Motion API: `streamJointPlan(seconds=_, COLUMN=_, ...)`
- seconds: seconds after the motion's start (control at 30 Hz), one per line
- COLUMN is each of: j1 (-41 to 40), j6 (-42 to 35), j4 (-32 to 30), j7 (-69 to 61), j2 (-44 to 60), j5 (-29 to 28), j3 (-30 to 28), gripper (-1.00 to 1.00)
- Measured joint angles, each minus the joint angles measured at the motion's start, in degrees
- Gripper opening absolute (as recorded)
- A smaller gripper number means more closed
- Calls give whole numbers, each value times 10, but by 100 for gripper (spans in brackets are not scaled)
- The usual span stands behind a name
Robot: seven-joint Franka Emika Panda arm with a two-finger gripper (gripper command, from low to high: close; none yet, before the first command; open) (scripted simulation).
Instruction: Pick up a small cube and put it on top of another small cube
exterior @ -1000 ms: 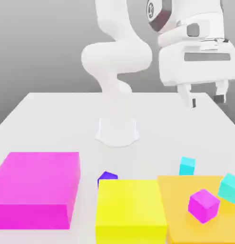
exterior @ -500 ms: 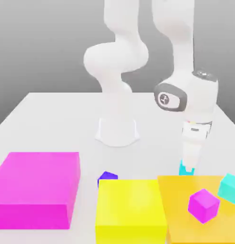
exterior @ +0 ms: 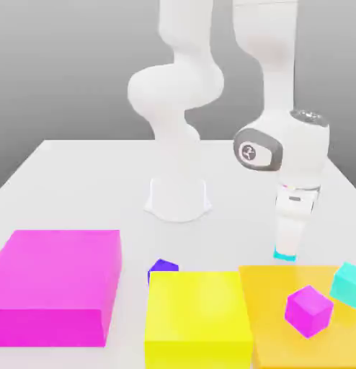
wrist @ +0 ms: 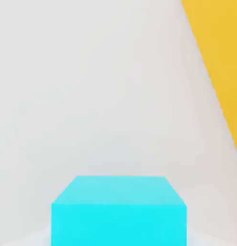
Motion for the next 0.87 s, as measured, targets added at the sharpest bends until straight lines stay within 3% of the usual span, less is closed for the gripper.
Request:
streamJointPlan(seconds=0.17, j1=5, j6=-72, j4=12, j7=-57, j2=-59, j5=61, j3=2, gripper=-100)
streamJointPlan(seconds=0.6, j1=-36, j6=-301, j4=276, j7=-163, j2=-23, j5=50, j3=-32, gripper=-100)
streamJointPlan(seconds=0.73, j1=-41, j6=-250, j4=290, j7=-165, j2=42, j5=39, j3=-33, gripper=-100)
streamJointPlan(seconds=0.77, j1=-40, j6=-234, j4=288, j7=-164, j2=57, j5=37, j3=-34, gripper=100)
streamJointPlan(seconds=0.87, j1=-40, j6=-234, j4=288, j7=-164, j2=57, j5=37, j3=-34, gripper=100)
